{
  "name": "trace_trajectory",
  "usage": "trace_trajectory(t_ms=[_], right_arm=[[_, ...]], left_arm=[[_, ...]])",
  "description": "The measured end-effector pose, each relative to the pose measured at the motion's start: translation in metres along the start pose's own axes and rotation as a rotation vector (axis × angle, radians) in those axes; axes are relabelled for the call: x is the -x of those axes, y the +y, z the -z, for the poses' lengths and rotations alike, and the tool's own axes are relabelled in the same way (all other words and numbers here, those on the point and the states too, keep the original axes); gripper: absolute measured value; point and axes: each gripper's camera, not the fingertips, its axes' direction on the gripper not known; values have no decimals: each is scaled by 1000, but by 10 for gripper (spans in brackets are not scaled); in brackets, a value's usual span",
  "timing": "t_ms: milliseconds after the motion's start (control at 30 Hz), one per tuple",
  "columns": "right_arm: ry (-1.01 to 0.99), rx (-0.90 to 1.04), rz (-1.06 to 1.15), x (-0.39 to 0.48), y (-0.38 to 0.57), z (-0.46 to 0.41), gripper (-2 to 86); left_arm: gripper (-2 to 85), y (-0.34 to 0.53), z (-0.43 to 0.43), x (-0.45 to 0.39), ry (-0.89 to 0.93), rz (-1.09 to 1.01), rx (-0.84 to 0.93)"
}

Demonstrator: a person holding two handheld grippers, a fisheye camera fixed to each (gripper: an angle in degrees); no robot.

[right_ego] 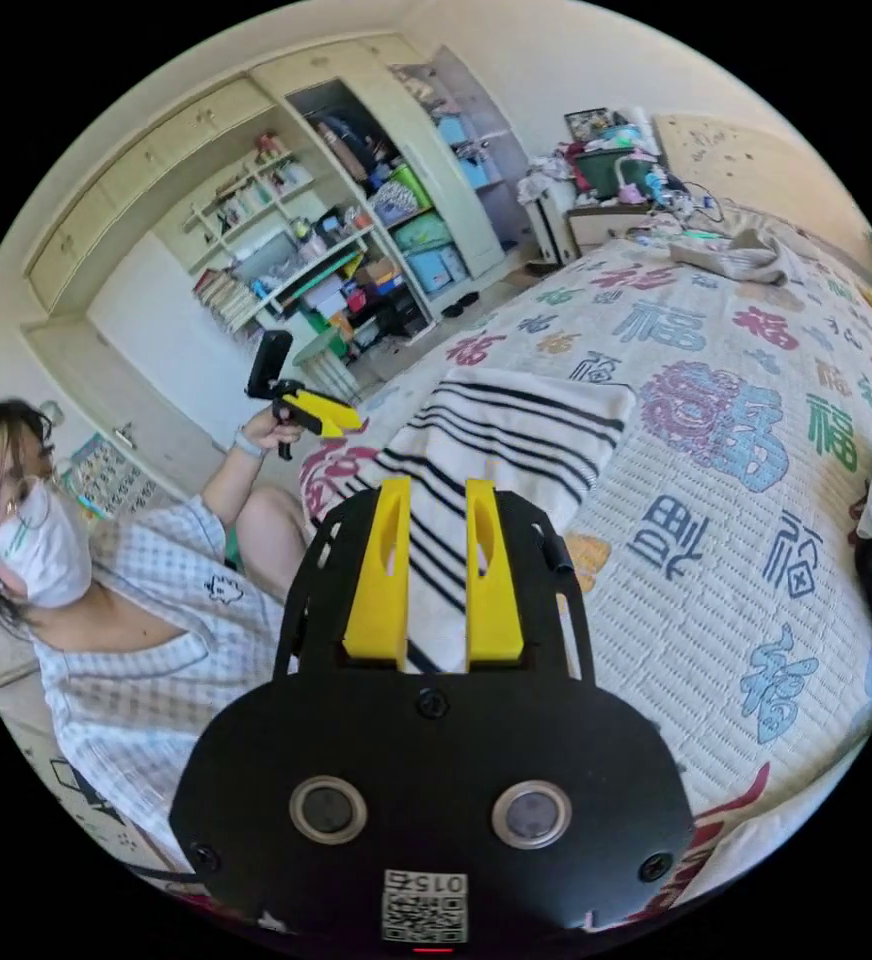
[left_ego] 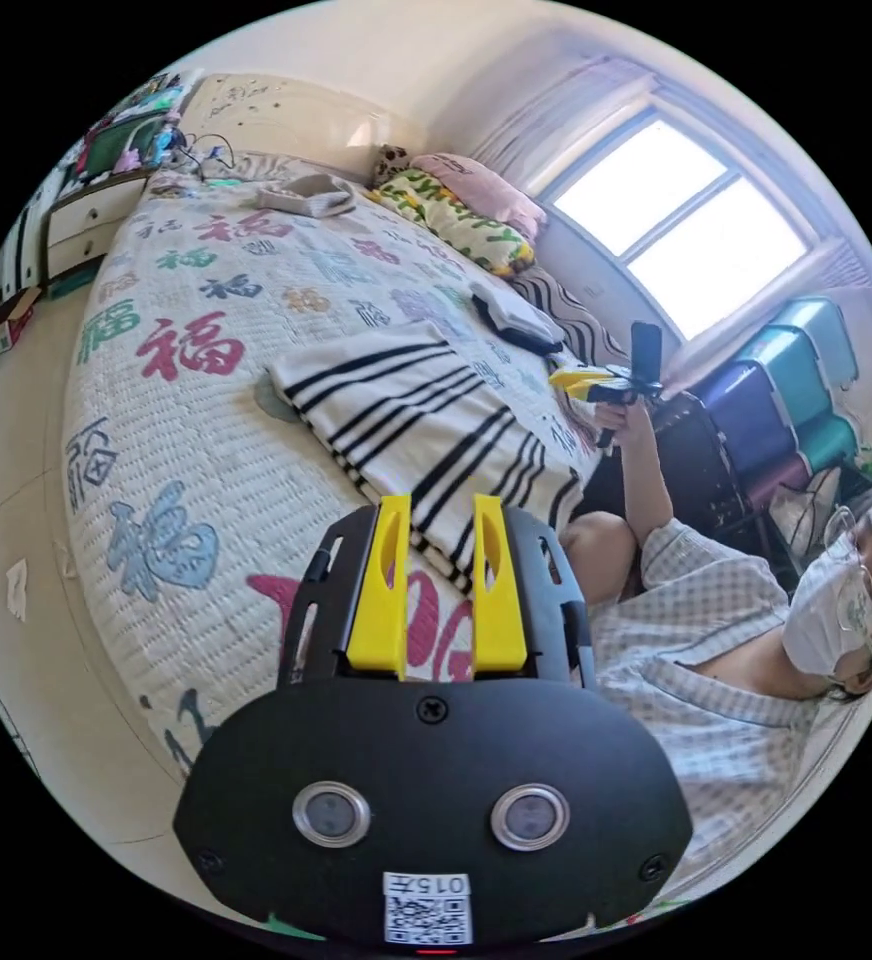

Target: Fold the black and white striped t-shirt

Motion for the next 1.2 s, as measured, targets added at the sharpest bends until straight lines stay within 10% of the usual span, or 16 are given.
trace_trajectory(t_ms=[400, 1200], right_arm=[[274, 199, 110, 66, 54, -57, 90], [24, 127, -109, -12, 73, -34, 37]], left_arm=[[66, 52, -49, -6, 138, 78, 16], [3, 74, -35, -21, 84, -20, 57]])
